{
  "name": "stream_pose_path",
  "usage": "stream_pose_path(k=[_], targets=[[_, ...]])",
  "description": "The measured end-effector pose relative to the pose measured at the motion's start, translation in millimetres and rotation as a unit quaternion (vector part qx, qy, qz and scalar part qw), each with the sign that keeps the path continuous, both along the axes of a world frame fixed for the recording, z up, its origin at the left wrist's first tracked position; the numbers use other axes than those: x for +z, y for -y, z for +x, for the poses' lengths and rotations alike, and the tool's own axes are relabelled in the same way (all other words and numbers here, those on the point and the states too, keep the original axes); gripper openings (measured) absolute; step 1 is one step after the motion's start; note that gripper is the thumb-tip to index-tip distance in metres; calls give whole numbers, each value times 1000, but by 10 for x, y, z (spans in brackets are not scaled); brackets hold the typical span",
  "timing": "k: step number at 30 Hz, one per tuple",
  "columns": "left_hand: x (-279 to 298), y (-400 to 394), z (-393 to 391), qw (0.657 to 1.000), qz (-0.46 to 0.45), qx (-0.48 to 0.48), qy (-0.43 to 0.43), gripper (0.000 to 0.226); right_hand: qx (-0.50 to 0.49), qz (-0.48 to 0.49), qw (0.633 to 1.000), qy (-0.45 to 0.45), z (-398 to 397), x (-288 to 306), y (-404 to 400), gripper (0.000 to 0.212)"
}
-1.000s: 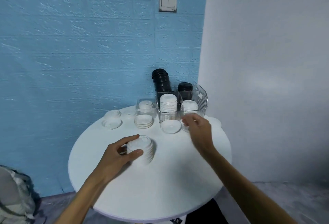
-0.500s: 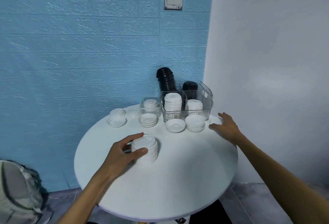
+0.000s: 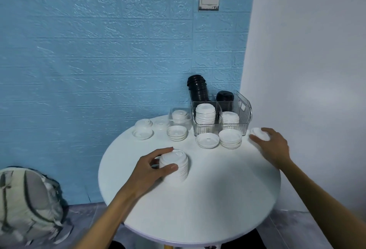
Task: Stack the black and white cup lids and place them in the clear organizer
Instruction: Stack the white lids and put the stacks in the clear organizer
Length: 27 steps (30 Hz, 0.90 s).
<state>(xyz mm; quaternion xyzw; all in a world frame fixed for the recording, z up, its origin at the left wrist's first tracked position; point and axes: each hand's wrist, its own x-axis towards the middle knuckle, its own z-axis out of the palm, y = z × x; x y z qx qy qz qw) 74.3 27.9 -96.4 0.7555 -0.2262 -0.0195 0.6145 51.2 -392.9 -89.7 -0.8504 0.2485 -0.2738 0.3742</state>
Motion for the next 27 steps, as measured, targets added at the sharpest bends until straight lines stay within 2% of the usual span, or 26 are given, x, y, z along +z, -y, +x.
stream_pose_path(k=[3, 6, 11, 13, 15, 19, 24, 27], targets=[[4, -3, -6, 1000, -1, 12, -5, 49, -4, 28, 996, 88, -153, 88, -259, 63], [13, 10, -17, 1000, 8, 14, -4, 48, 73, 35, 986, 146, -220, 258, -785, 53], [13, -12, -30, 1000, 19, 20, 0, 54, 283, 33, 952, 107, -154, 382, -1699, 50], [2, -13, -19, 1000, 14, 26, 3, 64, 360, 32, 929, 79, -114, 335, -1932, 55], [-15, -5, -9, 1000, 3, 30, 3, 78, 407, 44, 910, 60, -62, 253, -2077, 50], [-45, -4, 11, 1000, -11, 29, -3, 88, 447, 103, 888, 30, 27, 96, -2208, 44], [-37, 0, 8, 999, 10, 22, 26, 62, 472, 111, 874, 24, -10, 71, -2271, 35], [-23, -3, -11, 999, 4, 21, 31, 57, 477, 116, 871, 21, -13, 46, -2293, 28]])
